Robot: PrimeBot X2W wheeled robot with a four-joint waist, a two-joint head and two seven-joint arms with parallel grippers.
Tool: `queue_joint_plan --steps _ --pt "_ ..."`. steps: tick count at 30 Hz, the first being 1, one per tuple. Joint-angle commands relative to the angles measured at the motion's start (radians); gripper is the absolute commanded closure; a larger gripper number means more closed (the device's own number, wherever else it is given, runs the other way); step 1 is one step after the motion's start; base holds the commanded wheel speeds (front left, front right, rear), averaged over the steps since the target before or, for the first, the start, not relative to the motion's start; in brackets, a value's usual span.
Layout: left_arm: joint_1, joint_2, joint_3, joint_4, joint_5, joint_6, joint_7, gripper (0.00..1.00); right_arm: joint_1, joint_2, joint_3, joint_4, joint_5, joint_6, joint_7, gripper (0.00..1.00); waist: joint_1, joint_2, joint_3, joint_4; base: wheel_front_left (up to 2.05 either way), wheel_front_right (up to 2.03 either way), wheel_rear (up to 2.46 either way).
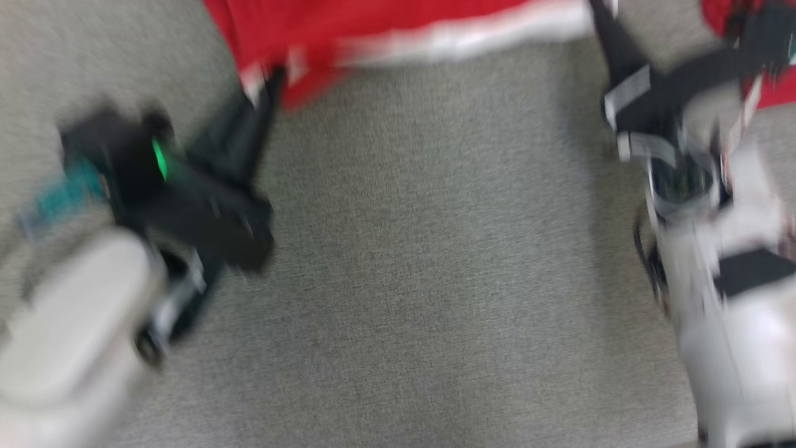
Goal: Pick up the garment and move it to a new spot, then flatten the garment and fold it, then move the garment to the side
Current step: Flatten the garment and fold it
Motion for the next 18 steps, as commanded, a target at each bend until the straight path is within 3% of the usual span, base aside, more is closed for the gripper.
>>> queue_joint_plan --steps 1,7,13,18 --pt "0.082 -0.02 0.033 -0.054 0.022 0.016 -0.001 1.0 0.105 -0.009 -0.016 -0.045 0.012 -0.002 0.016 1.0 0.0004 0.0003 -0.124 0.008 0.0 0.0 0.0" --pt "0.409 -0.035 0.067 -0.155 0.132 0.042 -0.001 1.0 0.478 0.007 -0.126 -0.268 0.01 -0.002 0.117 1.0 0.0004 0.0003 -0.223 0.009 0.0 0.0 0.0" --pt "0.628 -0.062 0.093 -0.181 0.218 0.013 -0.001 1.0 0.789 0.053 -0.255 -0.499 -0.011 -0.002 0.23 1.0 0.0004 0.0003 -0.283 0.027 0.0 0.0 0.0" --pt "0.717 -0.07 0.093 -0.161 0.283 -0.018 -0.001 1.0 0.944 0.062 -0.298 -0.612 0.035 -0.002 0.278 1.0 0.0004 0.0003 -0.314 0.04 0.0 0.0 0.0"
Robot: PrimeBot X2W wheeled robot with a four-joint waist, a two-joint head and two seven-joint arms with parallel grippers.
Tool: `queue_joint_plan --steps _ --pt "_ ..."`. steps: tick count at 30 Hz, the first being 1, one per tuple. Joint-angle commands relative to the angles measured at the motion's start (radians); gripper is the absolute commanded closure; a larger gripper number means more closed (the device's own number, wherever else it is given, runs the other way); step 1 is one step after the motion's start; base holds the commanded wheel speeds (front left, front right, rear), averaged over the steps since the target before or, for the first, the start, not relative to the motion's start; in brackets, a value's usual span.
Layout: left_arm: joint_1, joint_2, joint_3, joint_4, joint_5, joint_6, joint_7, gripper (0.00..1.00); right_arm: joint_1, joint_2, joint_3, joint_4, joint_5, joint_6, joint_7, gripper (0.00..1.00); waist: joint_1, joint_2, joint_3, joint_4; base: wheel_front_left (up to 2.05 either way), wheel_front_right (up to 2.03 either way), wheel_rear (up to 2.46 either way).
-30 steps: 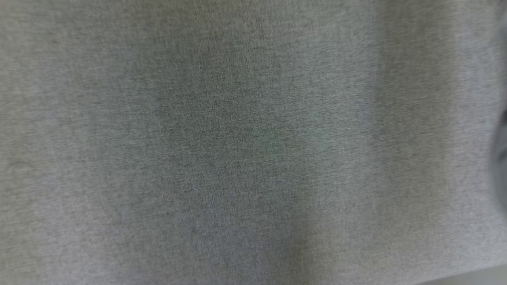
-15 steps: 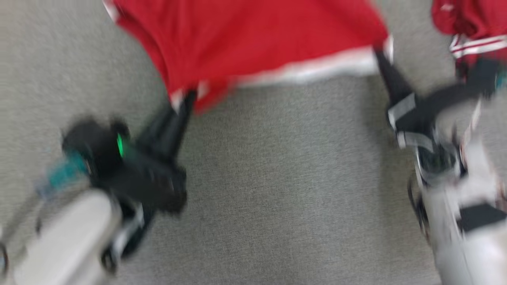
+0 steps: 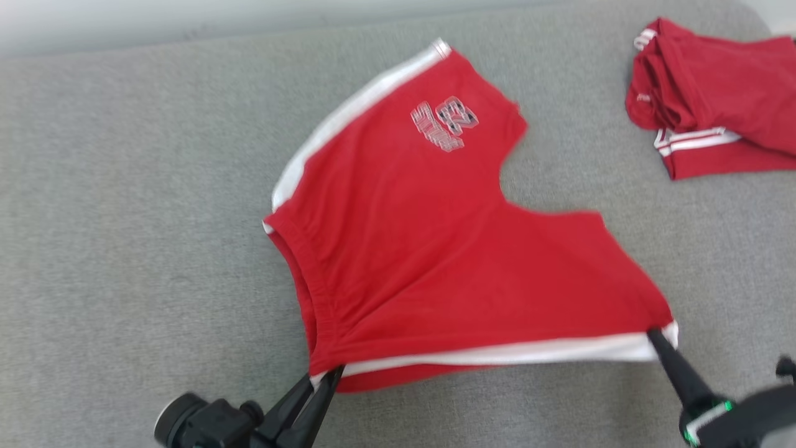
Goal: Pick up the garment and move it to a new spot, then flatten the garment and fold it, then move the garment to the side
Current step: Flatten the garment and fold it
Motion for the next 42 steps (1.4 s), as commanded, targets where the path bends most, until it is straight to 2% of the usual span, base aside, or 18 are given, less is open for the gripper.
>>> queue_joint_plan --steps 1,4,9,14,18,25,33,35,39,42 --pt "0.011 0.005 0.009 0.004 0.007 -0.001 0.0 1.0 0.015 0.001 -0.001 -0.007 0.013 -0.002 -0.006 1.0 0.0004 0.0004 -0.036 0.017 0.0 0.0 0.0" --pt "0.055 -0.018 0.04 0.012 0.024 -0.015 0.0 1.0 0.094 0.001 0.01 -0.046 0.049 -0.002 -0.019 1.0 0.0004 0.0004 -0.05 0.021 0.0 0.0 0.0" --pt "0.076 -0.057 0.063 0.037 0.06 -0.064 0.0 1.0 0.107 0.001 0.032 -0.062 0.081 -0.002 -0.064 1.0 0.0004 0.0004 -0.061 0.033 0.0 0.0 0.0" --pt "0.033 -0.114 0.09 0.065 0.088 -0.111 0.0 1.0 0.006 0.002 0.033 -0.051 0.062 -0.002 -0.1 1.0 0.0004 0.0004 -0.064 0.058 0.0 0.0 0.0" --pt "-0.021 -0.151 0.114 0.09 0.106 -0.14 0.0 1.0 -0.134 0.001 0.029 -0.001 0.017 -0.002 -0.077 1.0 0.0004 0.0004 -0.055 0.083 0.0 0.0 0.0" --pt "-0.163 -0.209 0.169 0.163 0.088 -0.171 0.0 1.0 -0.482 0.002 0.007 0.21 -0.107 -0.002 -0.036 1.0 0.0004 0.0004 -0.001 0.136 0.0 0.0 0.0" --pt "-0.366 -0.279 0.172 0.321 0.064 -0.178 0.0 1.0 -0.884 0.001 -0.002 0.535 -0.294 -0.002 -0.089 1.0 0.0004 0.0004 0.094 0.206 0.0 0.0 0.0" --pt "-0.391 -0.285 0.156 0.341 0.056 -0.177 0.0 1.0 -0.924 0.001 -0.007 0.573 -0.319 -0.002 -0.1 1.0 0.0004 0.0004 0.106 0.214 0.0 0.0 0.0" --pt "-0.5 -0.293 0.121 0.404 0.021 -0.177 0.0 1.0 -1.076 0.001 -0.023 0.753 -0.454 -0.002 -0.151 1.0 0.0004 0.0004 0.159 0.235 0.0 0.0 0.0" --pt "-0.528 -0.296 0.117 0.424 0.011 -0.177 0.0 1.0 -1.116 0.001 -0.024 0.812 -0.501 -0.002 -0.167 1.0 0.0004 0.0004 0.172 0.237 0.0 0.0 0.0"
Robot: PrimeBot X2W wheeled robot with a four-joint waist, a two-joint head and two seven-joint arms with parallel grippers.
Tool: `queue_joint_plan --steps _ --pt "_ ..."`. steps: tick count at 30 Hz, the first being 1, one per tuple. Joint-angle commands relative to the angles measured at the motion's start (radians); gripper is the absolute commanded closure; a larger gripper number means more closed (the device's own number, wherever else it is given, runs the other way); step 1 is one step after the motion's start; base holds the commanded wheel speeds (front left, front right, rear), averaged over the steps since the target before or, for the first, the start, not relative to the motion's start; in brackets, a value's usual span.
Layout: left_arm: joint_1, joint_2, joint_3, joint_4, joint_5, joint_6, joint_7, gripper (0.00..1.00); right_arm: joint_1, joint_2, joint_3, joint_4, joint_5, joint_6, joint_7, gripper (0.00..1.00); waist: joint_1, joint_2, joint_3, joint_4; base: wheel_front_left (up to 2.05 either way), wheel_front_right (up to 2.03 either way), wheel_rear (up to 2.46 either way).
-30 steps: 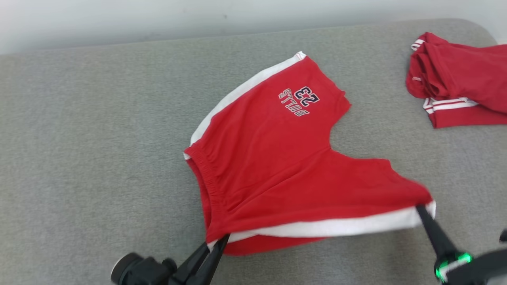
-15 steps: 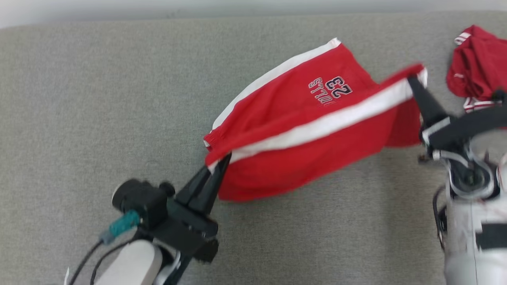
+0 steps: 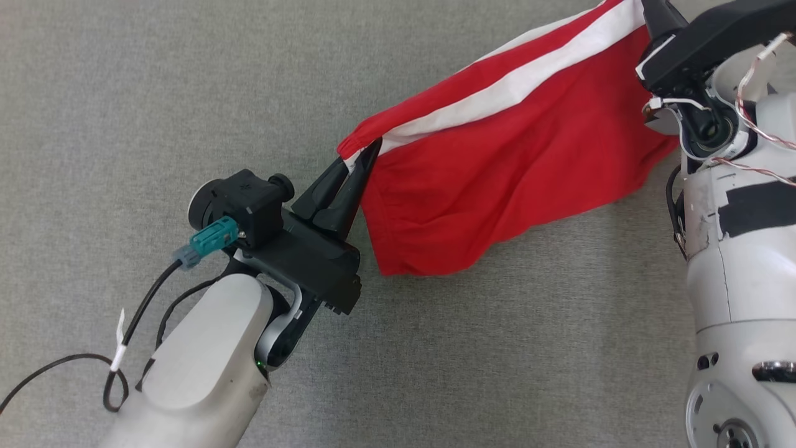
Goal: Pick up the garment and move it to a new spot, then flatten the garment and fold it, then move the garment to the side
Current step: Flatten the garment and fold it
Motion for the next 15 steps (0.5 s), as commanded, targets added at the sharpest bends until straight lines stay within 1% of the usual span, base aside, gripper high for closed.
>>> queue_joint_plan --steps 1,4,5,7,9,12,15 --pt "-0.015 -0.004 -0.002 0.008 -0.006 0.002 0.0 1.0 -0.019 -0.001 -0.003 0.021 -0.027 -0.002 -0.014 1.0 -0.0004 -0.0002 0.039 0.026 0.0 0.0 0.0" --pt "-0.039 -0.007 -0.014 0.036 -0.011 0.002 0.0 1.0 -0.059 -0.001 -0.015 0.097 -0.086 -0.002 -0.035 1.0 -0.0004 -0.0002 0.047 0.024 0.0 0.0 0.0" --pt "-0.047 -0.008 -0.016 0.048 -0.01 0.002 0.0 0.0 -0.081 -0.001 -0.015 0.129 -0.104 -0.002 -0.055 0.0 -0.0004 -0.0002 0.045 0.021 0.0 0.0 0.0" --pt "-0.035 -0.009 -0.005 0.057 -0.003 0.002 0.0 0.0 -0.089 -0.001 0.007 0.149 -0.108 -0.002 -0.06 0.0 -0.0004 -0.0002 0.034 0.018 0.0 0.0 0.0" --pt "-0.01 0.0 0.01 0.061 0.009 0.002 0.0 0.0 -0.082 -0.017 0.062 0.147 -0.125 -0.002 -0.07 0.0 -0.0004 -0.0002 0.017 0.013 0.0 0.0 0.0" --pt "0.04 0.014 0.045 0.05 0.037 0.002 0.0 0.0 -0.034 -0.062 0.172 0.126 -0.123 -0.002 -0.081 0.0 -0.0004 -0.0002 -0.017 0.012 0.0 0.0 0.0" --pt "0.12 0.027 0.096 0.012 0.06 0.01 0.0 0.0 0.019 -0.127 0.298 0.084 -0.111 -0.002 -0.1 0.0 -0.0004 -0.0002 -0.052 0.015 0.0 0.0 0.0"
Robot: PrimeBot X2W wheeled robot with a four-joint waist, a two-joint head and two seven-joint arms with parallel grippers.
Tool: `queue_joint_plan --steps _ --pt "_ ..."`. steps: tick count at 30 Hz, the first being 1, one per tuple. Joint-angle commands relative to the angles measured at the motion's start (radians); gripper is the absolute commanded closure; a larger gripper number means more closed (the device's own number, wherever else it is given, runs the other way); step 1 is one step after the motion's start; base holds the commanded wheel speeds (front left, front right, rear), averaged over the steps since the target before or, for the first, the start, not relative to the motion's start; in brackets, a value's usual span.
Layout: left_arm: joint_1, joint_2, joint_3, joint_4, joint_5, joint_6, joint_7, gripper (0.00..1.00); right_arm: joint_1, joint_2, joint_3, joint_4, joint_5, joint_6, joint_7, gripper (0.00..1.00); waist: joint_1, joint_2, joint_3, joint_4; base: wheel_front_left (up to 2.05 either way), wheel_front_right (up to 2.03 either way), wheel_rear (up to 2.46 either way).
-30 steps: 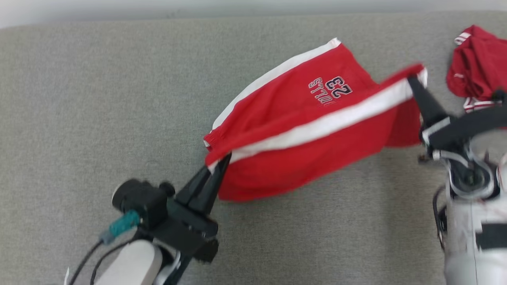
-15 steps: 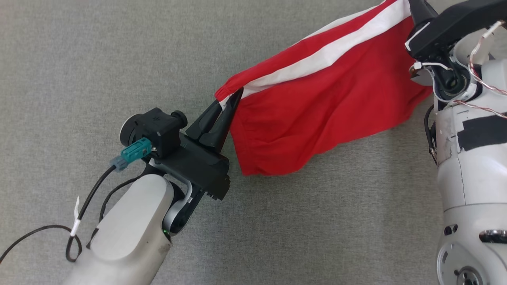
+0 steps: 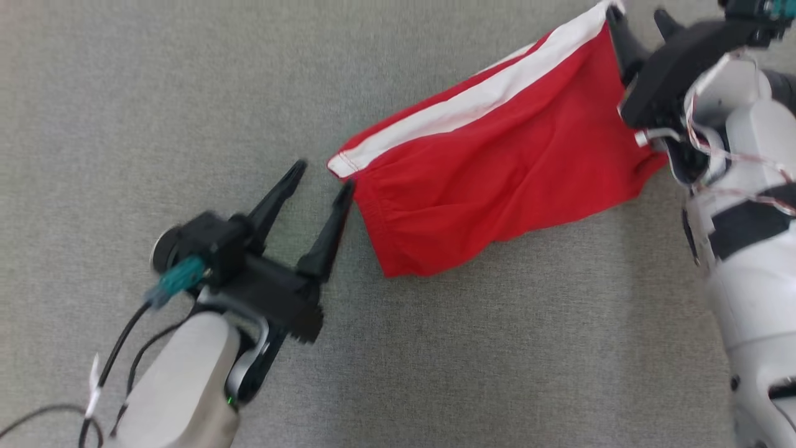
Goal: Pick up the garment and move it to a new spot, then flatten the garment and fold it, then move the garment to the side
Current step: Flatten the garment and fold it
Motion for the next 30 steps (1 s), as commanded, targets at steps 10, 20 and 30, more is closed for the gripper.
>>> queue_joint_plan --steps 10,20,30 --pt "0.291 0.0 0.249 -0.229 0.117 0.082 0.0 0.0 0.178 -0.184 0.146 -0.049 0.104 -0.002 -0.035 0.0 0.0 -0.0002 -0.077 0.034 0.0 0.0 0.0" --pt "0.408 -0.089 0.451 -0.343 0.227 0.068 0.0 0.0 0.173 -0.203 0.142 0.061 0.102 -0.002 -0.078 0.0 0.0 -0.0002 -0.046 0.045 0.0 0.0 0.0" --pt "0.424 -0.145 0.521 -0.351 0.284 0.026 0.0 0.0 0.158 -0.156 0.133 0.206 0.103 -0.002 -0.074 1.0 0.0 -0.0002 -0.036 0.056 0.0 0.0 0.0"
